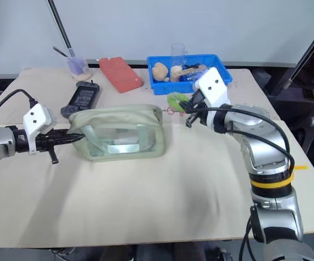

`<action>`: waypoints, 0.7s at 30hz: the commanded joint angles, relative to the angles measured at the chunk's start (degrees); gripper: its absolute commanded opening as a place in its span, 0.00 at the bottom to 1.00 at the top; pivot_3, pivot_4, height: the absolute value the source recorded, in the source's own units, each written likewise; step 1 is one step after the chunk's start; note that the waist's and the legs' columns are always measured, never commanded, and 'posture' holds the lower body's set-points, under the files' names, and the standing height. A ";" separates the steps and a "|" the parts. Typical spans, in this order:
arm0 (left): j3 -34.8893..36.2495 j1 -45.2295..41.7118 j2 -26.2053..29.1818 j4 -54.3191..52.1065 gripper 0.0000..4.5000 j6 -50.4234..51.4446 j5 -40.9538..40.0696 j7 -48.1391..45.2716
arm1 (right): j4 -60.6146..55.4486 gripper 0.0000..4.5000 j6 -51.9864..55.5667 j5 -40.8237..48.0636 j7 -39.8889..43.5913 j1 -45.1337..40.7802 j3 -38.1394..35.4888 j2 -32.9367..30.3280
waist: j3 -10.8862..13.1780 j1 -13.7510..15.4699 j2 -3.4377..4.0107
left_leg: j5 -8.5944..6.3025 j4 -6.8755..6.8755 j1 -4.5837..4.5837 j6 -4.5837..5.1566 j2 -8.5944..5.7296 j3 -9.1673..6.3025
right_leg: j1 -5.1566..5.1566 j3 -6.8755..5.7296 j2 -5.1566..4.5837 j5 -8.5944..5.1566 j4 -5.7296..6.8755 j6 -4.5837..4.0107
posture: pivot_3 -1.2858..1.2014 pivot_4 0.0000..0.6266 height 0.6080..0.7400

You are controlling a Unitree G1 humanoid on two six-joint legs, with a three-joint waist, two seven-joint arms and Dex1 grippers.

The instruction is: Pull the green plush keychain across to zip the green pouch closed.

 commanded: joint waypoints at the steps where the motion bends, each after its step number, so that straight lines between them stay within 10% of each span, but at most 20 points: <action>1: -0.65 -0.72 -0.12 1.55 0.00 -0.38 1.66 -0.19 | 1.88 0.00 -2.97 0.40 -1.07 3.28 1.57 2.98 | 0.00 -0.08 0.00 | 0.00 0.00 0.03 0.00 0.00 0.00 | 0.03 0.00 0.00 0.00 0.00 0.01 | 0.52 0.24 1.00; 15: 0.10 -0.38 -1.25 -0.02 0.00 0.10 0.95 -0.15 | 12.49 0.00 -11.92 -1.46 -0.15 7.35 6.69 8.91 | -0.01 -0.14 0.02 | 0.00 0.01 0.08 0.00 0.01 0.00 | 0.06 0.01 0.03 -0.10 0.04 0.18 | 0.52 0.24 1.00; 21: 4.05 0.07 -1.75 -1.88 0.51 6.14 -5.18 -1.18 | 7.74 0.46 -12.90 2.27 7.60 5.85 3.38 1.89 | 0.00 0.10 0.02 | 0.00 0.01 0.03 0.00 0.02 0.00 | 0.04 0.01 0.03 -0.14 0.02 0.24 | 0.52 0.24 1.00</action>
